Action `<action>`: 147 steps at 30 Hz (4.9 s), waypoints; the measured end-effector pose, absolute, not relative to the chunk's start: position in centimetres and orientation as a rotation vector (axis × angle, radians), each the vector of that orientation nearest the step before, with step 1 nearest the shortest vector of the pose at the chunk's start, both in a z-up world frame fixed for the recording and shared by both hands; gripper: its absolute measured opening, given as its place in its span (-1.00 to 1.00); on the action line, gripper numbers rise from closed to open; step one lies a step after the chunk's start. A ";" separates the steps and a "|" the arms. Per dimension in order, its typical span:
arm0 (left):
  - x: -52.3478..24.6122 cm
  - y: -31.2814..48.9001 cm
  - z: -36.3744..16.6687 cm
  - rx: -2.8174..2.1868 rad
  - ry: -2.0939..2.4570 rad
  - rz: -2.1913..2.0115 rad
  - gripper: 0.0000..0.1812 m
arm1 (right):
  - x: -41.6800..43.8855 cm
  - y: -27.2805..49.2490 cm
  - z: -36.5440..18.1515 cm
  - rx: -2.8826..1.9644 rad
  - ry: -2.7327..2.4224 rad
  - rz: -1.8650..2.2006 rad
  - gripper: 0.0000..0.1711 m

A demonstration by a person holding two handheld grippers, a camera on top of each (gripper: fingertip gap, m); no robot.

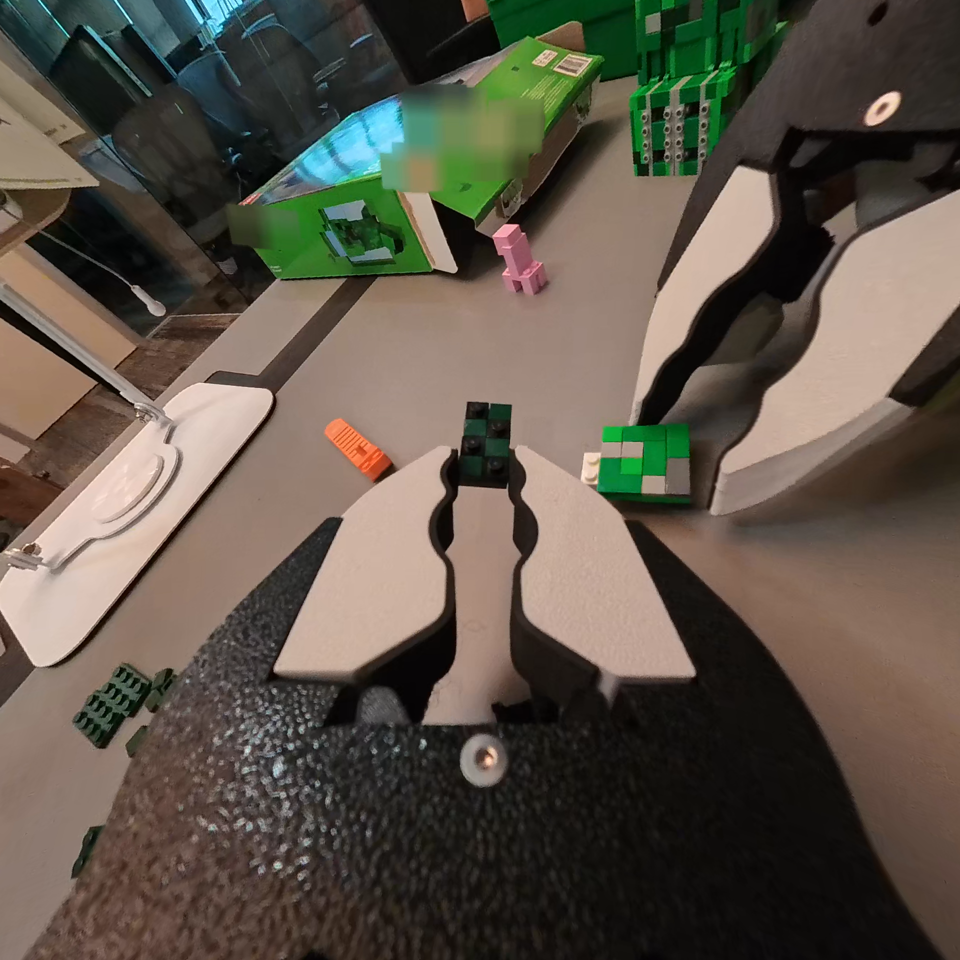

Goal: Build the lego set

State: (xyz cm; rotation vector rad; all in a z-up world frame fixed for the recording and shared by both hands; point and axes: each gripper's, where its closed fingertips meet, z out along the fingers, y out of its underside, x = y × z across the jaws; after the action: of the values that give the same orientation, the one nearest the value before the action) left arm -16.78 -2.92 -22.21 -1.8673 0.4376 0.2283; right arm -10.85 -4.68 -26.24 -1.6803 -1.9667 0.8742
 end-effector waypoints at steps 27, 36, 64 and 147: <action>-14.7 -2.6 -23.7 -1.960 0.587 -0.024 -0.81 | -13.8 -3.0 -22.3 -0.610 -2.287 1.437 -0.68; -14.5 -2.5 -23.7 -1.963 0.586 -0.037 -0.81 | -14.1 -2.9 -22.8 -0.580 -2.353 1.431 -0.69; -12.8 -3.3 -24.6 -2.028 0.659 -0.216 -0.01 | -13.6 -1.9 -25.1 -0.638 -2.489 1.259 -0.81; -12.4 -4.6 -26.8 -2.272 0.328 -0.138 -0.53 | -11.9 -2.0 -25.5 -1.609 -1.894 1.023 -0.81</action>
State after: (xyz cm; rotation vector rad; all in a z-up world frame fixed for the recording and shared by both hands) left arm -12.35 -4.64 -26.83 -2.2717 0.3283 -0.1377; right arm -11.87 -2.03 -25.48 -1.6094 -1.8935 1.0227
